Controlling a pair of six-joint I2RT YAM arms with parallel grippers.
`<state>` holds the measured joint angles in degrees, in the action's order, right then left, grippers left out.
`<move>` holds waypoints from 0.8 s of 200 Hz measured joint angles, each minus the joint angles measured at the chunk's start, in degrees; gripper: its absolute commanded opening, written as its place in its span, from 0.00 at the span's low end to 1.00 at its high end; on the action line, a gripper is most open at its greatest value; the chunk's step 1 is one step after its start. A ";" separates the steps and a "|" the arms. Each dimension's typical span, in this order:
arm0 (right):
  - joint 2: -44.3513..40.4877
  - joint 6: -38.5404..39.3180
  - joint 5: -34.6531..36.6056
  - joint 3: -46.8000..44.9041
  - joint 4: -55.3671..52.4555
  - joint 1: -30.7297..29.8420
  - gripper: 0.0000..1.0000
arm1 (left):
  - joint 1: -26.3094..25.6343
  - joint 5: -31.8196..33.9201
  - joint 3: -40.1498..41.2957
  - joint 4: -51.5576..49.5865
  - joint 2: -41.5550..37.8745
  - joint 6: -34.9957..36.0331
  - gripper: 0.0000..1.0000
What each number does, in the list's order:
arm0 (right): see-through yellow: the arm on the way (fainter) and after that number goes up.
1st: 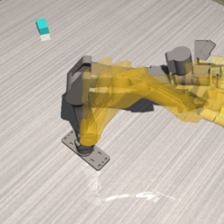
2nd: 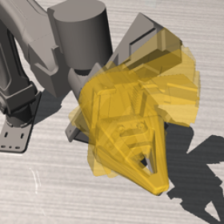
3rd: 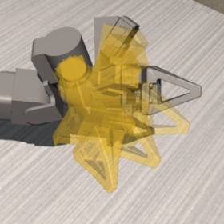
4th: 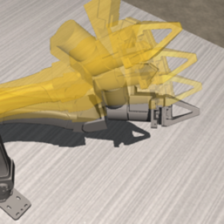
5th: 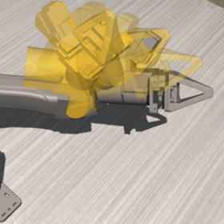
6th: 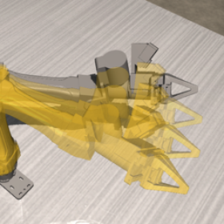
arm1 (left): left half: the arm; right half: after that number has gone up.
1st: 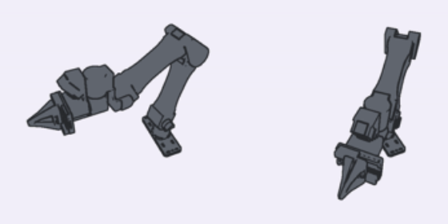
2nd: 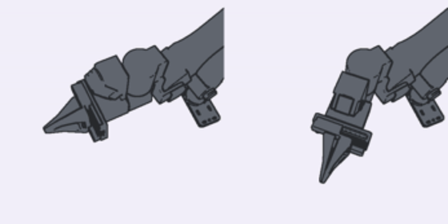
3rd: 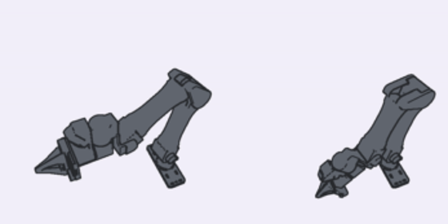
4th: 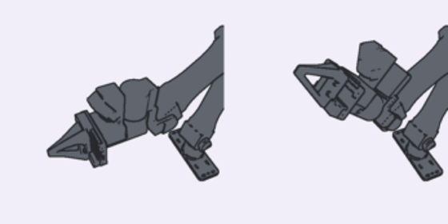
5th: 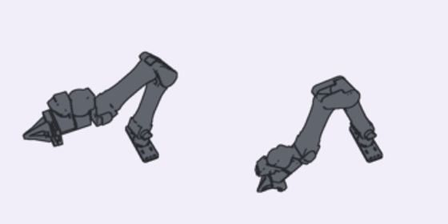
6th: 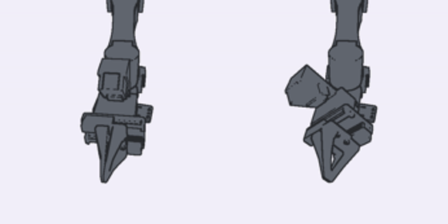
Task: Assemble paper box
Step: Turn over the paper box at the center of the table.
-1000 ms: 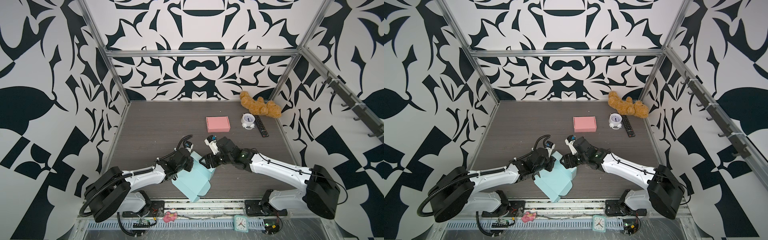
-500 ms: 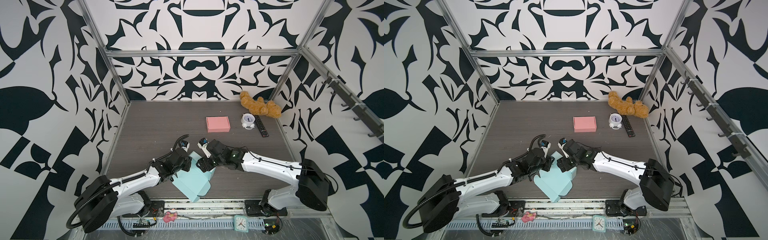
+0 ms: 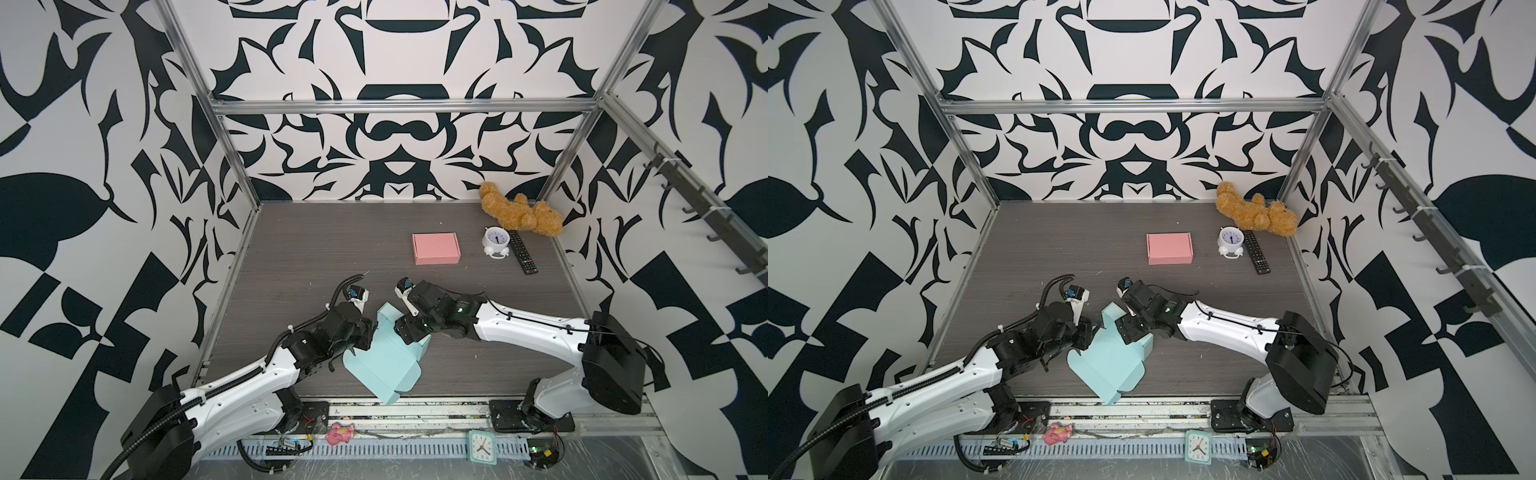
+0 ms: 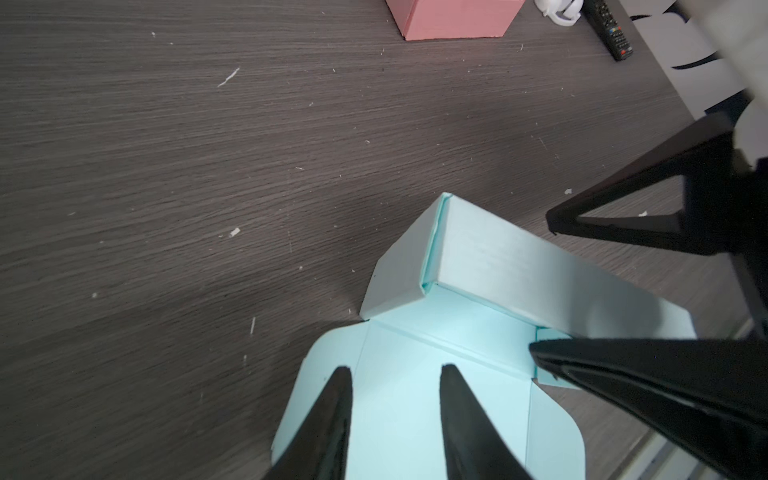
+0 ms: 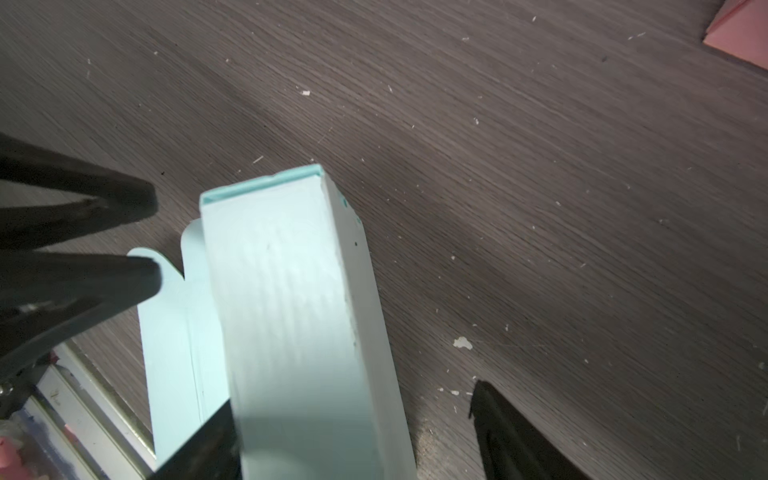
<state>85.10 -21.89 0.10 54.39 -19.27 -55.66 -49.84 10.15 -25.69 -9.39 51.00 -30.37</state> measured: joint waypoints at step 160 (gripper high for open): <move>-0.33 -2.84 -9.22 -5.92 10.14 6.86 0.71 | 0.00 -0.59 -4.09 -13.49 -6.69 -4.52 0.44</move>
<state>84.77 -24.73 -9.13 48.47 -9.13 -48.80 -49.84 9.56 -29.78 -22.87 44.31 -34.89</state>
